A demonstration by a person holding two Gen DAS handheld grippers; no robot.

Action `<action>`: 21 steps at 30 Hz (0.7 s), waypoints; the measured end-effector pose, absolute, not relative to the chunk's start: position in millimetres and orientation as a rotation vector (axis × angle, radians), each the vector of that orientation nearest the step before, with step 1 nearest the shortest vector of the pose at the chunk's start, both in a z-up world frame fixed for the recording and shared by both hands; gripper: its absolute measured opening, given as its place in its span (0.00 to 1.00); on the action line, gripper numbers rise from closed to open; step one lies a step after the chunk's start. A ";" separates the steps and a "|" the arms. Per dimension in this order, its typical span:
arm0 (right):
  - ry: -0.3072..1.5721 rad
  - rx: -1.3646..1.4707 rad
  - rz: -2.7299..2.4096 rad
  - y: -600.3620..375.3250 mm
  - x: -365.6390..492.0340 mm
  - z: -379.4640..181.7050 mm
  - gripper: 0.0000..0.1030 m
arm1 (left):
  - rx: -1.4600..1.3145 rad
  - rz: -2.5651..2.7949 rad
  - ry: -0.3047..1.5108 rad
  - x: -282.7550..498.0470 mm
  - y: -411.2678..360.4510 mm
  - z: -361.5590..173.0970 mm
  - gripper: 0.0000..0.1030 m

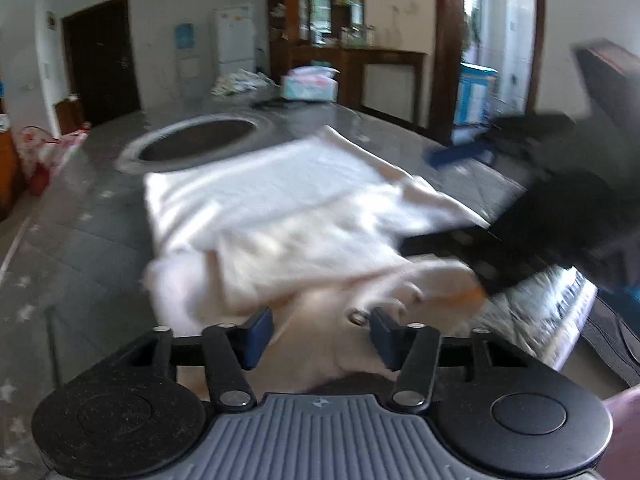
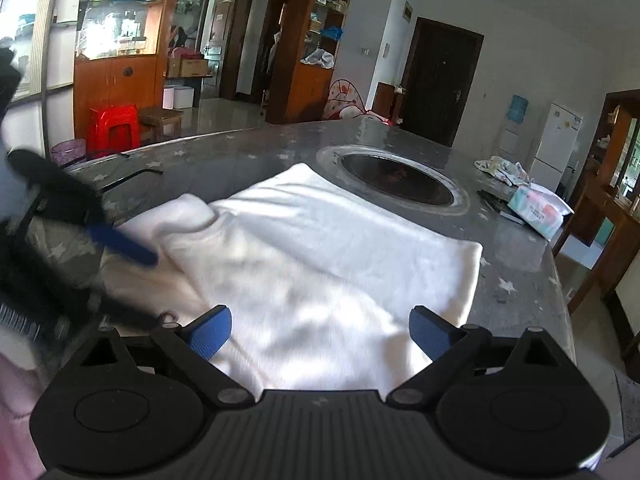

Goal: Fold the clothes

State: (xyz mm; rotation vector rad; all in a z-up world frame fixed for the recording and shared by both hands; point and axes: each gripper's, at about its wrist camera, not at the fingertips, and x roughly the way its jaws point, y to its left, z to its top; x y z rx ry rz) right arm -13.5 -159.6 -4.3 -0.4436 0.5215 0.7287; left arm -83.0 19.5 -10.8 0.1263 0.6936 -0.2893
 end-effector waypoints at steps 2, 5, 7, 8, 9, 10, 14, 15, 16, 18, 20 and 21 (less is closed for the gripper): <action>0.531 -0.453 0.731 -155.0 -9.7 -8.2 0.94 | 0.134 -0.316 0.702 -86.0 16.2 -14.4 0.53; 0.545 -0.467 0.733 -148.1 -3.9 -14.0 0.94 | 0.139 -0.336 0.709 -90.9 14.8 -17.3 0.53; 0.555 -0.477 0.735 -143.4 -0.1 -17.9 0.94 | 0.136 -0.343 0.707 -93.2 15.8 -15.8 0.53; 0.560 -0.481 0.736 -141.2 1.8 -19.9 0.94 | 0.135 -0.347 0.705 -94.4 16.3 -15.0 0.53; 0.555 -0.488 0.739 -142.4 -1.7 -20.3 0.94 | 0.134 -0.350 0.704 -95.5 16.8 -14.3 0.53; 0.551 -0.494 0.742 -143.6 -5.2 -20.8 0.94 | 0.133 -0.354 0.703 -96.7 17.3 -13.6 0.53; 0.535 -0.550 0.766 -151.5 -19.7 -16.6 0.97 | 0.126 -0.369 0.681 -100.5 18.7 -7.7 0.55; 0.533 -0.565 0.771 -152.8 -23.2 -18.2 0.97 | 0.125 -0.372 0.675 -100.6 19.0 -6.5 0.55; 0.533 -0.562 0.774 -154.0 -24.5 -18.7 0.97 | 0.128 -0.370 0.675 -99.7 19.1 -6.6 0.56; 0.533 -0.556 0.780 -156.5 -27.1 -19.6 0.97 | 0.134 -0.364 0.678 -98.7 19.8 -6.6 0.58; 0.532 -0.543 0.788 -160.1 -29.4 -16.7 0.97 | 0.145 -0.365 0.678 -101.1 21.9 -5.5 0.59; 0.530 -0.534 0.793 -162.3 -30.4 -13.4 0.97 | 0.154 -0.368 0.676 -102.9 23.0 -4.9 0.60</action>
